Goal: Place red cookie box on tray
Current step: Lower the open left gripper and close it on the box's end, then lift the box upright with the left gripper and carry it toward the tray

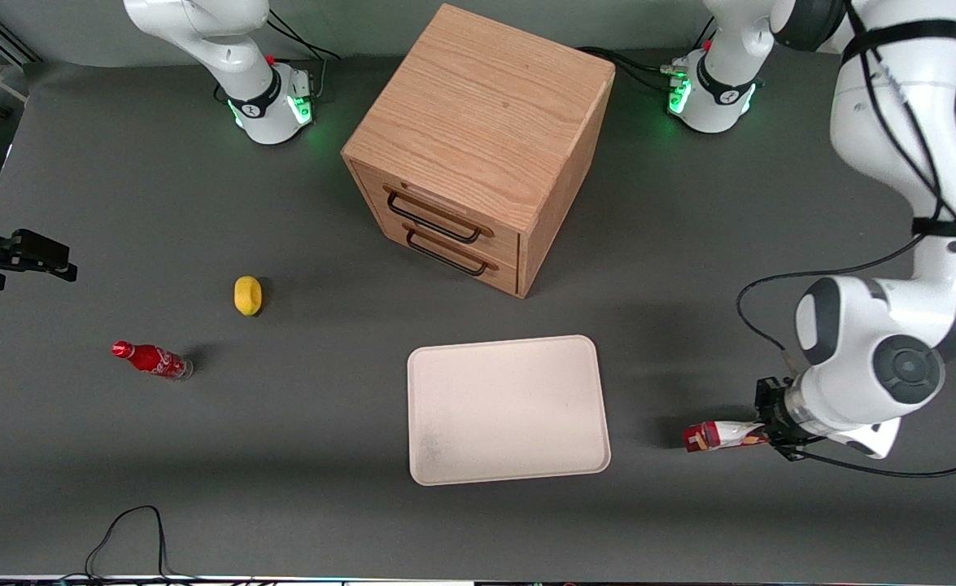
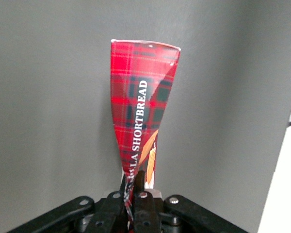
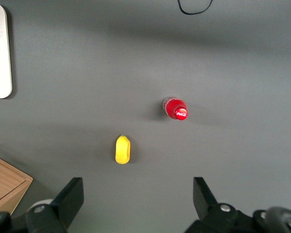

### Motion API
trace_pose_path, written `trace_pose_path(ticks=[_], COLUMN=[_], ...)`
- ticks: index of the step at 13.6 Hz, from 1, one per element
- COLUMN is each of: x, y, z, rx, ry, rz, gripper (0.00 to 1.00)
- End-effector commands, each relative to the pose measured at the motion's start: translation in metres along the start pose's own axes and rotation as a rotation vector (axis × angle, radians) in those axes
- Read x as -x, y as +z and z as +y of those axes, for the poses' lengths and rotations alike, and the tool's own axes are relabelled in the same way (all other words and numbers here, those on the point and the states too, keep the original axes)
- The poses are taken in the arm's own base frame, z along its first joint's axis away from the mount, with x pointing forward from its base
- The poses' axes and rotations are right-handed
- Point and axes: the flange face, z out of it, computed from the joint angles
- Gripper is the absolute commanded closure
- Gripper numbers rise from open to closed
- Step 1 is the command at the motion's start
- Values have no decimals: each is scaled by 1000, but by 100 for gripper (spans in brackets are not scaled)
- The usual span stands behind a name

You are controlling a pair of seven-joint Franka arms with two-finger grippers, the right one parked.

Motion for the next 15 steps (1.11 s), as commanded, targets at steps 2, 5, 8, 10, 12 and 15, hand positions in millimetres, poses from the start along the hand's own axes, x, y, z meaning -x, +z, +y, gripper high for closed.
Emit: trace_pose_path(ticks=[2,5,8,10,12,15], x=[-3,-2,-1,2,32,100], y=[-124,-207,-234,-240,-239,-231], z=[-13,-24,-36,-41,-49,-72], rx=[-26,-33,-69,-66,-58,-45], ry=[11,18,103,168,235,440], rz=[8,11,18,15,8,0], gripper=[100,100,100,100,100,100])
